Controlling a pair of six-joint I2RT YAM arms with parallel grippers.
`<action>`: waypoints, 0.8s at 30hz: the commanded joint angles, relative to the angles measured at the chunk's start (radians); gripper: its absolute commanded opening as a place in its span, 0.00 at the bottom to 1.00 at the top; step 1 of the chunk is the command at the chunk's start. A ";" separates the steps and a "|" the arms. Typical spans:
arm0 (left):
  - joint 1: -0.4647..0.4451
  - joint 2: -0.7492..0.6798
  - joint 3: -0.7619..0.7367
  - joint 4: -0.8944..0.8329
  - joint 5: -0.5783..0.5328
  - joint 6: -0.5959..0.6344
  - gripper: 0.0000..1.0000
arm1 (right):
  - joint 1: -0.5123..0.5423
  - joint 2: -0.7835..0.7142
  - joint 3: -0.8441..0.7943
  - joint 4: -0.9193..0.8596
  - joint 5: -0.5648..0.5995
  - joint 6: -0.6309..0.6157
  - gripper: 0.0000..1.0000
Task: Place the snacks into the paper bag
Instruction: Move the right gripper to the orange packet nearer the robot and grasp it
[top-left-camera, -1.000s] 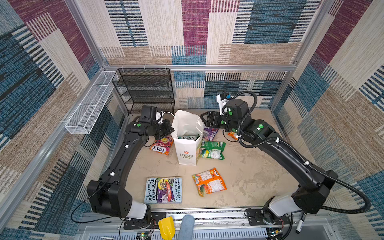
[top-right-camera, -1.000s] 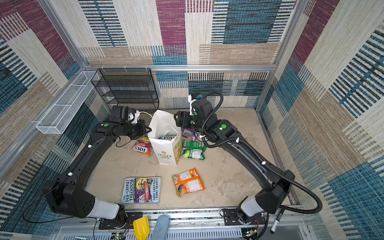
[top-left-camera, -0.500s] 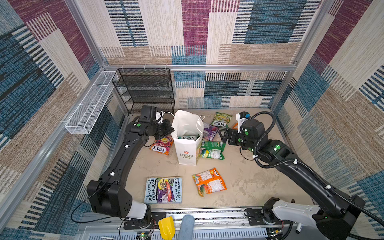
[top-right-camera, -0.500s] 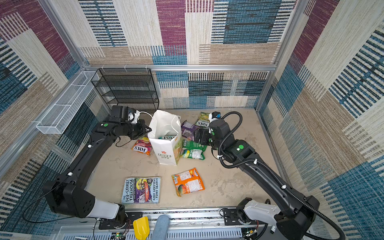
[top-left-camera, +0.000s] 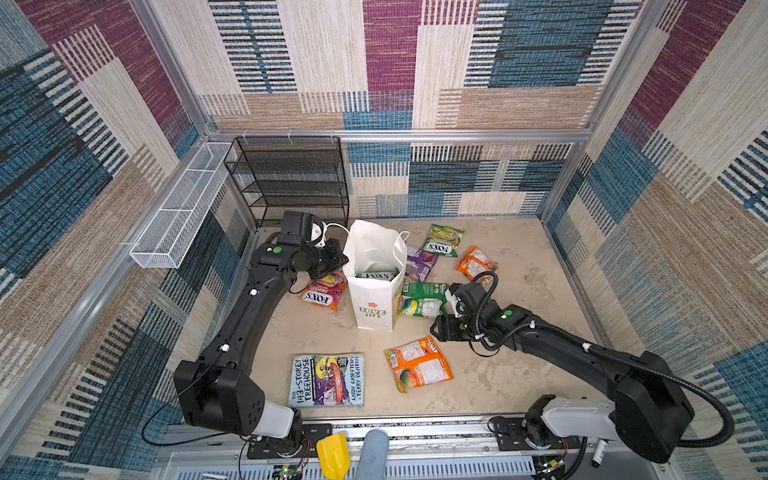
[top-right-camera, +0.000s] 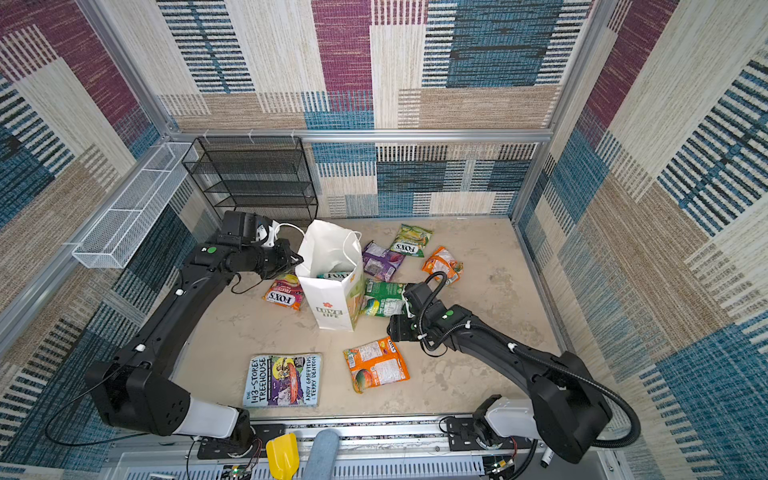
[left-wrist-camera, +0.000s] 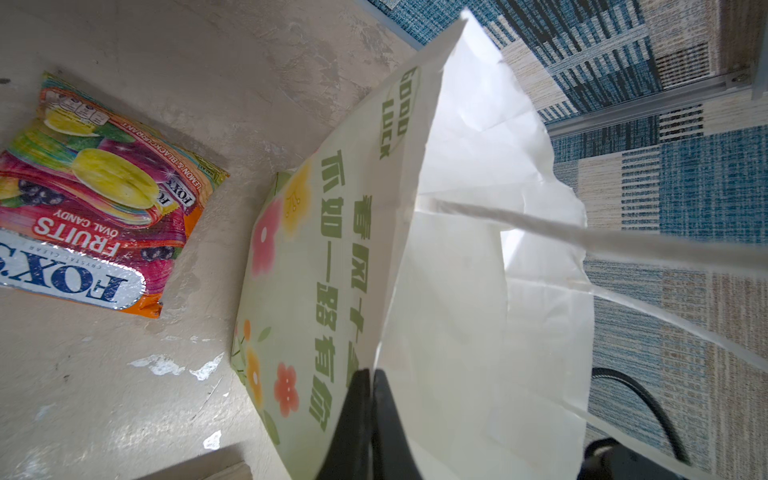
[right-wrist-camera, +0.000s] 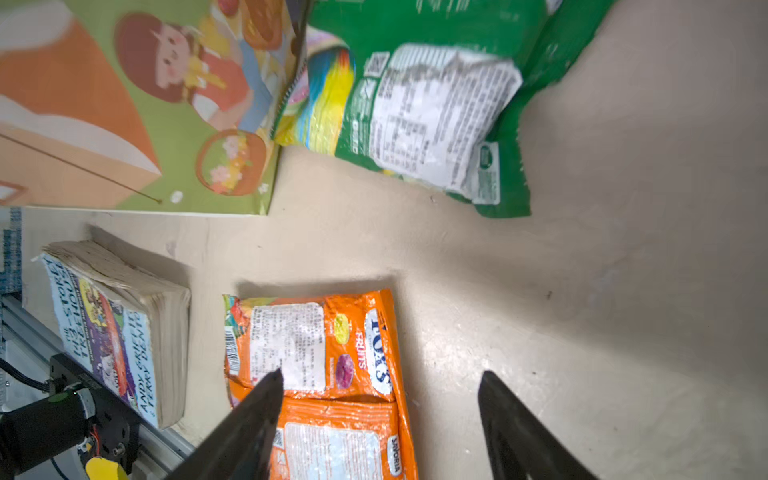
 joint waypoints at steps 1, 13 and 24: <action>0.000 0.003 -0.001 0.009 0.007 -0.007 0.00 | 0.001 0.071 -0.011 0.102 -0.056 -0.032 0.68; -0.001 0.006 0.000 0.008 0.008 -0.008 0.00 | 0.004 0.158 -0.075 0.190 -0.102 -0.034 0.54; 0.001 0.006 0.000 0.008 0.012 -0.009 0.00 | 0.004 0.169 -0.087 0.204 -0.097 -0.030 0.21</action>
